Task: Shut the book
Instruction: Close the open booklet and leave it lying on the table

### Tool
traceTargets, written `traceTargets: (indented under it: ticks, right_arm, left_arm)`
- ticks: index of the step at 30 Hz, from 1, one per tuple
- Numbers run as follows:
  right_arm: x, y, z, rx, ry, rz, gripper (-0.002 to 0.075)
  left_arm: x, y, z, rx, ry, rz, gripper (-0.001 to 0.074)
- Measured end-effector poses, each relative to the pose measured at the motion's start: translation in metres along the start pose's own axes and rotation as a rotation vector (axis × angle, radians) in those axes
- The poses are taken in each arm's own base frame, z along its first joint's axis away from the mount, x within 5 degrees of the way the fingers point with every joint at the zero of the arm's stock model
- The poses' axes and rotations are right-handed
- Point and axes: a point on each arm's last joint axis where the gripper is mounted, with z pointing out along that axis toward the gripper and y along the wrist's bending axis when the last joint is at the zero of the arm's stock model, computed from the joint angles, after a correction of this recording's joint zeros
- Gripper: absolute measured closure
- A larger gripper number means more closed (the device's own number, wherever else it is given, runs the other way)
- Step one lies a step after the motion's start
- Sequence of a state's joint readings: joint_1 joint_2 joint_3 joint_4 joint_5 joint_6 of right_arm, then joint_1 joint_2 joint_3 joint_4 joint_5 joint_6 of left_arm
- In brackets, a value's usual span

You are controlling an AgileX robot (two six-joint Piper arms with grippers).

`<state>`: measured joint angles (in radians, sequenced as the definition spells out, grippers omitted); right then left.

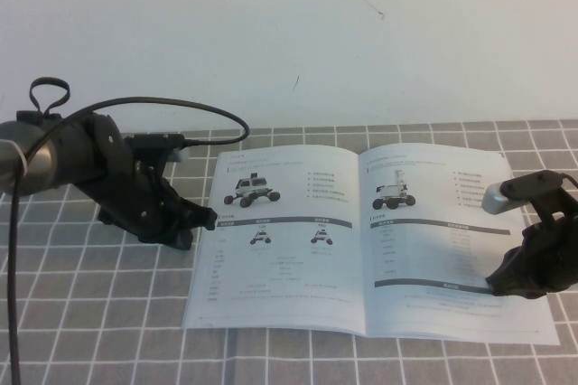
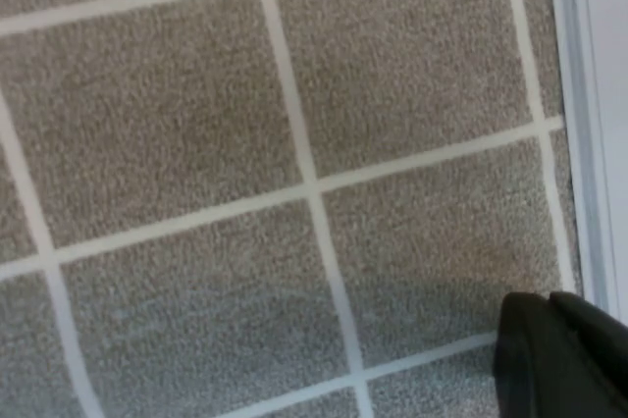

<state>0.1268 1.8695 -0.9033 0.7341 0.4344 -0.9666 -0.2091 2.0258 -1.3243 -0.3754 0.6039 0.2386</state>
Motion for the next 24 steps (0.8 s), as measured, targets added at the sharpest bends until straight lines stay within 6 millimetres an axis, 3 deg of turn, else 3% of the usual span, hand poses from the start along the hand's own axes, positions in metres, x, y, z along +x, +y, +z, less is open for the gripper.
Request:
traceTargets:
  ticks: [14, 24]
  right_arm:
    - [0.000, 0.000, 0.000, -0.002, 0.000, 0.001, 0.0729]
    - [0.000, 0.000, 0.000, -0.002, -0.001, 0.003, 0.0729]
  left_arm:
    - [0.001, -0.030, 0.007, 0.000, -0.020, 0.108, 0.0738]
    - [-0.002, -0.032, 0.003, -0.023, -0.011, 0.114, 0.0738]
